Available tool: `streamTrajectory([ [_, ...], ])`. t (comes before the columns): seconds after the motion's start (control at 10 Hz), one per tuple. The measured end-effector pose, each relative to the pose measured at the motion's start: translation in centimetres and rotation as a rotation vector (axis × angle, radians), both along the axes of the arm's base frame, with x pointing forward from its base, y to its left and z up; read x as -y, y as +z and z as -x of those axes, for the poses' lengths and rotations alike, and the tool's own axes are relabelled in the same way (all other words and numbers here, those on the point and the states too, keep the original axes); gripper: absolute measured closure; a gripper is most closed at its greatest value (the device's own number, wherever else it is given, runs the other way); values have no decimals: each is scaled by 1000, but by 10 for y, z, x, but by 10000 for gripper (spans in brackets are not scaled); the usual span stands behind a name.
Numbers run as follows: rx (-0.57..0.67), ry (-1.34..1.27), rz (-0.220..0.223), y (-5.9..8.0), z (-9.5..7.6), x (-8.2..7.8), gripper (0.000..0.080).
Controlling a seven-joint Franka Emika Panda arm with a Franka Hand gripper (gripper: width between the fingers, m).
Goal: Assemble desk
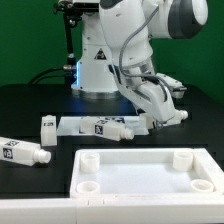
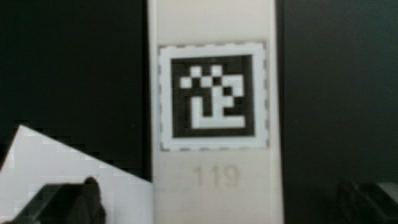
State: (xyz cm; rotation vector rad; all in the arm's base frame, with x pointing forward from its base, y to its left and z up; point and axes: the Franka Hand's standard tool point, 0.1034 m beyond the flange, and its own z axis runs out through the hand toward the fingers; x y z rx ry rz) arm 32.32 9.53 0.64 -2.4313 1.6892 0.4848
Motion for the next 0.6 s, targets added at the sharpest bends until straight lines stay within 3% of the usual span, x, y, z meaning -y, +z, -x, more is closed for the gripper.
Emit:
streamTrajectory([
  [0.1,0,-2,0,0,0,0,244],
  [0.2,0,-2,0,0,0,1,424],
  [0.3,0,-2,0,0,0,1,424],
  [0.4,0,-3,0,0,0,1,516],
  [0.5,0,2,4,1,-2,0,515],
  [0.6,37,58,42,7,-24,-10,515],
])
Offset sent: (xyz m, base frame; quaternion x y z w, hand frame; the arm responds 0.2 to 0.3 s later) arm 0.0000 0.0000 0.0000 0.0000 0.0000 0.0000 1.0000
